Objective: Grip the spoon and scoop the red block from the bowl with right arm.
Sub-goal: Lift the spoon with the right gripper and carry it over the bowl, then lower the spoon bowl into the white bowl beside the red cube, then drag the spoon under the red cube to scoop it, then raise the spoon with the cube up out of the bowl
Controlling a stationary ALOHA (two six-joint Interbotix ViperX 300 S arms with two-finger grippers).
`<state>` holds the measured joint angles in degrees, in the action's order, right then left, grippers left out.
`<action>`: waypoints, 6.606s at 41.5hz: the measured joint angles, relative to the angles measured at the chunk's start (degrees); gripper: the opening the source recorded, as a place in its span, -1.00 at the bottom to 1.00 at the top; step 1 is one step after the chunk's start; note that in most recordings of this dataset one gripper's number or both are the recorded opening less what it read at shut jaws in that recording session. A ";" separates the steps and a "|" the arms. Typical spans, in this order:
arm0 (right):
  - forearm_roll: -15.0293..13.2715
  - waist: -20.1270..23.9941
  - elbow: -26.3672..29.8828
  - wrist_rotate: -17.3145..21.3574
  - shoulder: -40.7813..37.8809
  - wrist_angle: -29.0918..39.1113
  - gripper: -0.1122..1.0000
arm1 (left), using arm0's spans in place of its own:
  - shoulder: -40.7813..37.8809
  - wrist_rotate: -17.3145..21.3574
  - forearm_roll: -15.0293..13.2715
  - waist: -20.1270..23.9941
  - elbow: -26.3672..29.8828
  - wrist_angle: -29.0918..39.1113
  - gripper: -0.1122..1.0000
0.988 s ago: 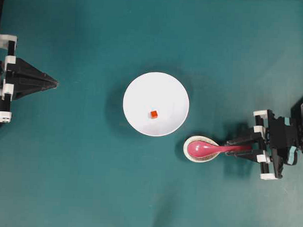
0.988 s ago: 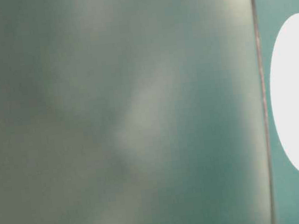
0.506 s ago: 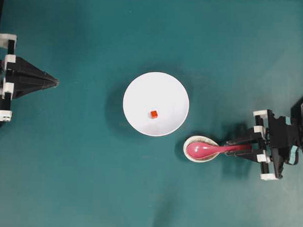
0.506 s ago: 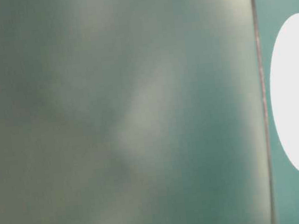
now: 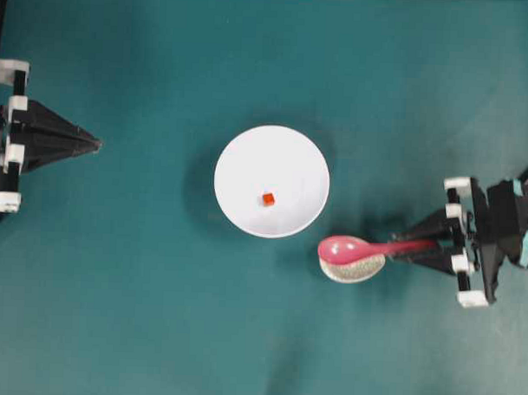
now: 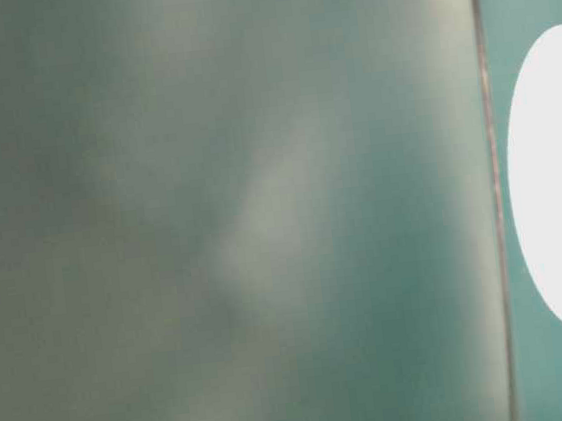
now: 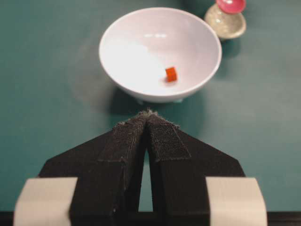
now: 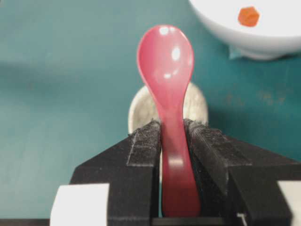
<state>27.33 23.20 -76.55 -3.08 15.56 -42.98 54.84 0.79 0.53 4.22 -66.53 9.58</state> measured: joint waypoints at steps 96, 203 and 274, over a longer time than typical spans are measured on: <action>-13.89 -31.99 48.08 -3.69 -11.95 83.76 -0.35 | 0.44 0.09 0.18 0.00 0.00 2.37 -0.80; -13.97 -31.99 53.26 0.00 -18.72 71.46 -0.35 | 0.44 0.09 0.18 0.00 0.00 2.29 -0.80; -13.27 -28.48 39.81 0.35 -7.12 48.96 -0.35 | 0.44 0.09 0.18 -0.09 0.00 2.37 -0.80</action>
<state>14.06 -5.27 -36.74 -2.72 8.44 5.98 55.28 0.88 0.70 4.13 -66.53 11.95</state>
